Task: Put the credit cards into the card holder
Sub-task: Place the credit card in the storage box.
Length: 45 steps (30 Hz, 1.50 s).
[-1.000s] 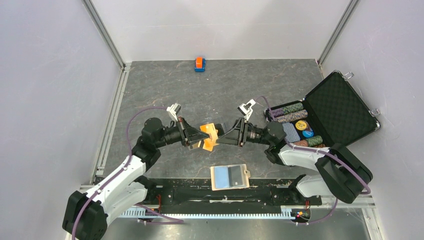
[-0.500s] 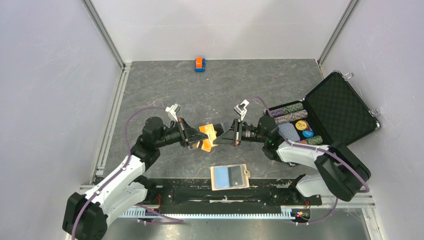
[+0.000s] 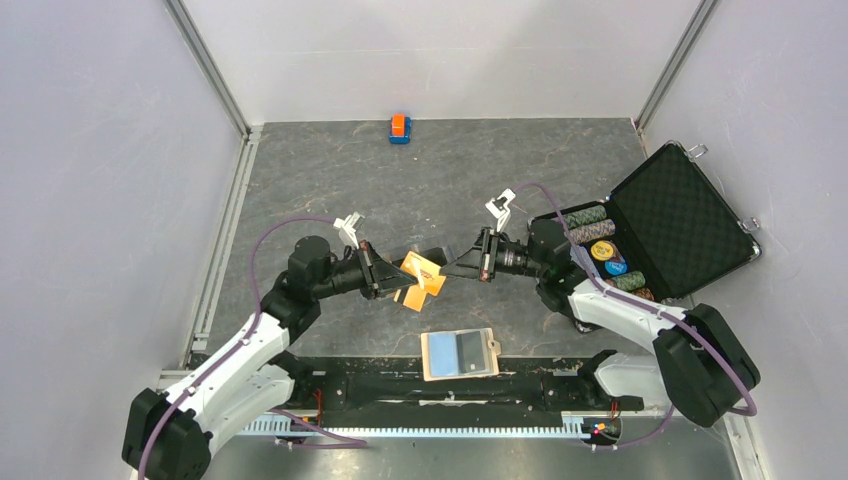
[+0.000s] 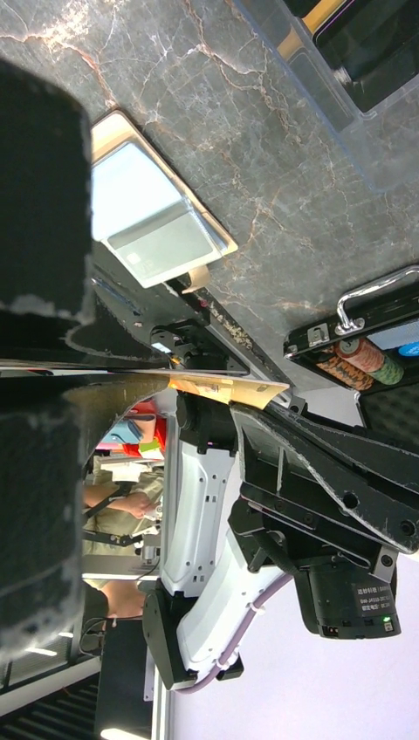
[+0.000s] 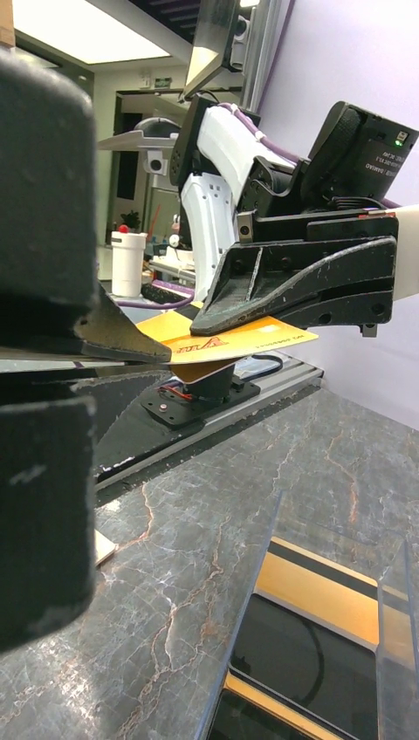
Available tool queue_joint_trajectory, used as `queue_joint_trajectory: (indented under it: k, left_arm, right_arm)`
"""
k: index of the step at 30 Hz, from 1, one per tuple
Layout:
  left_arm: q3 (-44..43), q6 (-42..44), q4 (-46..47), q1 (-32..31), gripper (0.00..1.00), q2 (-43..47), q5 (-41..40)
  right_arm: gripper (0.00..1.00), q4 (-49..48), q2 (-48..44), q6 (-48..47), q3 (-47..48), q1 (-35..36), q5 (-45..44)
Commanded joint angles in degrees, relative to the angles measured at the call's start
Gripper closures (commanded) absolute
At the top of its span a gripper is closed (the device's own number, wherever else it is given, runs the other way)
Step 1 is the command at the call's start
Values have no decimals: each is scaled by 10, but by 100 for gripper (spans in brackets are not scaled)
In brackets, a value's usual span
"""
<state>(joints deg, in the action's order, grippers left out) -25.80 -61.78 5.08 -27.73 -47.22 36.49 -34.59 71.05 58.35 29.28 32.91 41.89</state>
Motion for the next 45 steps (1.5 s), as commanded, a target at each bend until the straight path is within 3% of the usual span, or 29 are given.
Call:
queue_joint_trajectory:
  k: [1, 9, 12, 18, 21, 31, 32, 34, 37, 43, 45]
  left_arm:
    - [-2, 37, -27, 8, 98, -1, -12]
    - [-6, 36, -12, 11, 98, -14, -22]
    - [-5, 28, 24, 12, 98, -22, -7]
    - [-12, 23, 65, 12, 98, -50, 36]
    - [-12, 17, 82, 11, 98, -56, 45]
    - [-24, 16, 99, 12, 98, -78, 72]
    - [-24, 16, 99, 12, 98, -78, 71]
    - [-24, 16, 99, 12, 98, -77, 71]
    - [-21, 17, 98, 12, 98, -77, 69]
    - [-15, 35, 80, 13, 98, -81, 68]
    - [-14, 39, 78, 13, 98, -85, 69]
  right_arm:
    - [100, 7, -10, -23, 10, -30, -13]
    - [100, -50, -9, -10, 5, -33, 19]
    - [99, -137, 15, 39, -4, -33, 55]
    - [80, -405, 73, 200, -38, -31, 82]
    - [80, -442, 92, 225, -37, -29, 88]
    - [80, -287, 103, 129, 5, 7, 94]
    - [82, -274, 103, 119, 9, 9, 94]
    - [100, -255, 102, 107, 14, 10, 93]
    - [100, -199, 86, 64, 19, 8, 73]
    - [100, 62, -7, -83, 54, -37, -22]
    - [100, 107, -33, -104, 60, -60, -39]
